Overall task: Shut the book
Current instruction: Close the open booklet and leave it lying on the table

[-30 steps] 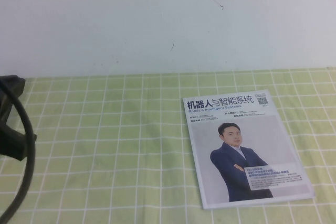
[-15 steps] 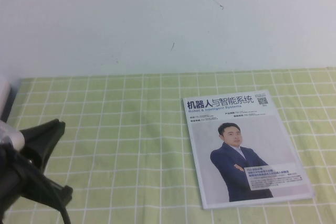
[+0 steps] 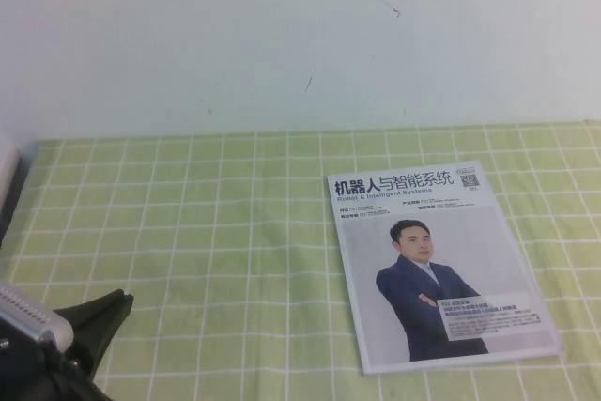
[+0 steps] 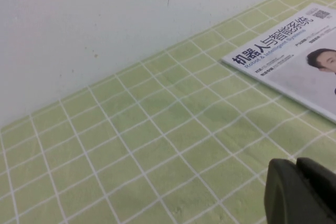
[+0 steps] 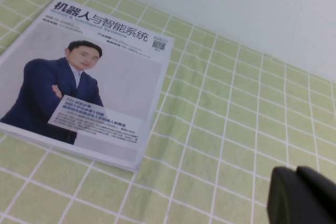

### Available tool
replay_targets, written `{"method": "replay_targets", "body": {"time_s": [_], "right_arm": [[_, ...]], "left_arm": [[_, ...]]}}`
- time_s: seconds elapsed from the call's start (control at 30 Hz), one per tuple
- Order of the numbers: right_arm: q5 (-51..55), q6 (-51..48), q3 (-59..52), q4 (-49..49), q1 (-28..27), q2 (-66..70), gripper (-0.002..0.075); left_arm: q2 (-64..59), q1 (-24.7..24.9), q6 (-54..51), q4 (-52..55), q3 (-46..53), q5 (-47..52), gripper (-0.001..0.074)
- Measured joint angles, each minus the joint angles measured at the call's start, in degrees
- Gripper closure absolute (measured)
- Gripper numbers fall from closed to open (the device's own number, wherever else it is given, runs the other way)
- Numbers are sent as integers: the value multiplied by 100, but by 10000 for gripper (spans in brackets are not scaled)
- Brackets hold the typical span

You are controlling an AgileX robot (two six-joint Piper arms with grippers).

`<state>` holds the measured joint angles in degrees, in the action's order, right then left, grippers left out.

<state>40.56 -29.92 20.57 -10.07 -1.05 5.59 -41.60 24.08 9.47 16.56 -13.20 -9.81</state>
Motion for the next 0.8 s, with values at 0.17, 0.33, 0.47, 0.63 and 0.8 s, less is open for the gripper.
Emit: {"method": "replay_targets", "body": {"time_s": [0.17, 0.33, 0.47, 0.63, 0.8], "right_arm": [[0, 0, 0, -15, 0, 0, 729], [0, 0, 0, -25, 0, 0, 729], [0, 0, 0, -37, 0, 0, 729], [0, 0, 0, -50, 0, 0, 729], [0, 0, 0, -49, 0, 0, 729]], "left_arm": [[3, 0, 0, 0, 53, 149, 737], [3, 0, 0, 0, 57, 251, 737], [275, -13, 4, -23, 57, 550, 737], [1449, -417, 17, -272, 185, 1299, 737], [2775, -930, 126, -294, 728, 1506, 737]]}}
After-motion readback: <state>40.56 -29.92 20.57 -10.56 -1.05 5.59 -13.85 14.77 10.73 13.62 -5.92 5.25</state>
